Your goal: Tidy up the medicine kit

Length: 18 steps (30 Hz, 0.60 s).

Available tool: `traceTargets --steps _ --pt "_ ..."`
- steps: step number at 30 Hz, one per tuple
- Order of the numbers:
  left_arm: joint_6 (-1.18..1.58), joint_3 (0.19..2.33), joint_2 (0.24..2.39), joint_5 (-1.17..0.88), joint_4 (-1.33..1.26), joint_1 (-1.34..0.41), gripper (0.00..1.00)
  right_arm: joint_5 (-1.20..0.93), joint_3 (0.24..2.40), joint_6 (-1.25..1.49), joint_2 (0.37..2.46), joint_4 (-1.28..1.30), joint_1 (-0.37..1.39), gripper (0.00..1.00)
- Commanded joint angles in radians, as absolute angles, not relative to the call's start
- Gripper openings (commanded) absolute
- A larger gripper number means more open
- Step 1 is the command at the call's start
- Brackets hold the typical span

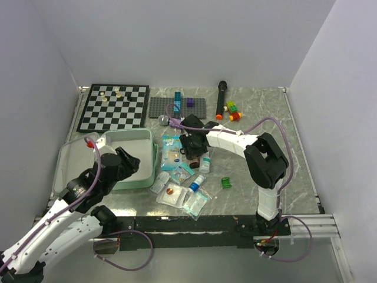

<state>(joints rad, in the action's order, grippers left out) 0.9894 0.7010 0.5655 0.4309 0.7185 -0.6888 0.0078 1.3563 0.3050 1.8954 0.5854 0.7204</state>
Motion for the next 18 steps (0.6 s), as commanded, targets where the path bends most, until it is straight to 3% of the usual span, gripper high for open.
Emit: traceTargets --steps 1,8,13,18 --pt "0.992 0.715 0.548 0.408 0.699 -0.686 0.49 0.014 1.385 0.302 1.916 0.617 0.729 0.59" --pt "1.002 0.715 0.526 0.397 0.712 -0.686 0.50 0.020 1.396 0.291 1.918 0.646 0.727 0.60" --pt "1.008 0.742 0.517 0.417 0.735 -0.686 0.49 0.015 1.347 0.272 1.783 0.555 0.732 0.47" --pt "1.046 0.768 0.480 0.478 0.781 -0.686 0.48 -0.027 1.379 0.201 1.652 0.448 0.779 0.44"
